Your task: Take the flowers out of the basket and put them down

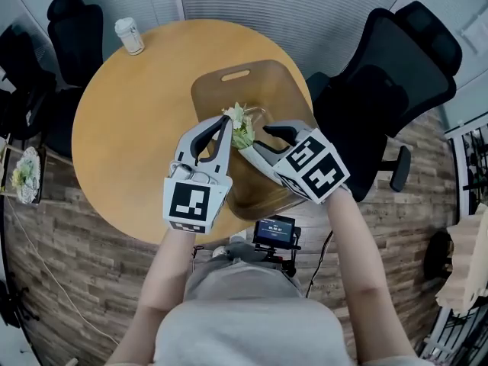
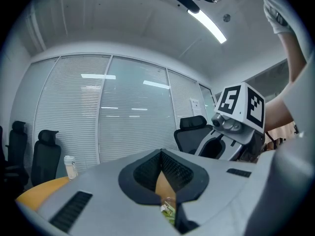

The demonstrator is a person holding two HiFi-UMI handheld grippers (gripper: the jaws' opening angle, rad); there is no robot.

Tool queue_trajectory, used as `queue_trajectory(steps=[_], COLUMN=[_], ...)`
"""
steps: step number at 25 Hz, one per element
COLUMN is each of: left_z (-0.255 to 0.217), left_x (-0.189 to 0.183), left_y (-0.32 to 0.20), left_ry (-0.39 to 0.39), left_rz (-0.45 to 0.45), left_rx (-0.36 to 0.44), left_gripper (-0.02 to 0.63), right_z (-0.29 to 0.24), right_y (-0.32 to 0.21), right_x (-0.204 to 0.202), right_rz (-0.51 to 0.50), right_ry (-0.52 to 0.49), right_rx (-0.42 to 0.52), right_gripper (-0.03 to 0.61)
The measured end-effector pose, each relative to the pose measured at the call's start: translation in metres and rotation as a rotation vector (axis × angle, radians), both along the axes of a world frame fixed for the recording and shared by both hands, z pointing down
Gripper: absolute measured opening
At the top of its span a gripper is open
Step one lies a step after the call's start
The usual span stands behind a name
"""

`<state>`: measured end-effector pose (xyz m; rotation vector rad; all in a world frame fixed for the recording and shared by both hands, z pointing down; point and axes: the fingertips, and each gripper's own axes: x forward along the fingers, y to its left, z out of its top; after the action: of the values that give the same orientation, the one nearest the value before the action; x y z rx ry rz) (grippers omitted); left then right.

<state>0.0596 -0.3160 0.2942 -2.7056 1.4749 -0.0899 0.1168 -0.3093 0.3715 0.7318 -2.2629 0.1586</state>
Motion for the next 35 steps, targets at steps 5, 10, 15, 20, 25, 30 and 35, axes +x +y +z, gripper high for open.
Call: queue_trajectory(steps=[5,10,15,20,25,30,35], left_z=[0.009,0.015,0.020,0.024,0.028,0.032,0.033], left_x=[0.005,-0.001,-0.001,-0.001,-0.003,-0.006,-0.006], left_y=[-0.010,-0.020,-0.023,-0.027,-0.029,-0.033,-0.035], left_ry=[-0.041,-0.039,-0.047,-0.065,-0.067,-0.070,-0.065], left_rz=[-0.002,-0.011,-0.004,0.002,0.003,0.000,0.000], left_rx=[-0.020,-0.042,-0.052,-0.057,-0.067,-0.068,-0.075], left_gripper=[0.003,0.003,0.003,0.003,0.003,0.005,0.003], right_z=[0.021,0.044,0.066,0.095,0.124,0.157,0.185], right_y=[-0.007,-0.011,-0.013,-0.012,-0.012,-0.013,-0.010], right_x=[-0.002,-0.001,-0.003,-0.006,-0.007,-0.003,0.006], right_rz=[-0.018,-0.043,-0.055,-0.080,-0.089,-0.091,-0.096], right_ry=[0.018,0.057,0.092,0.162,0.226,0.327,0.408], right_rx=[-0.099,-0.192,-0.264,-0.352,-0.397,-0.430,-0.457], right_gripper=[0.266,0.336,0.345,0.345,0.345,0.345,0.345])
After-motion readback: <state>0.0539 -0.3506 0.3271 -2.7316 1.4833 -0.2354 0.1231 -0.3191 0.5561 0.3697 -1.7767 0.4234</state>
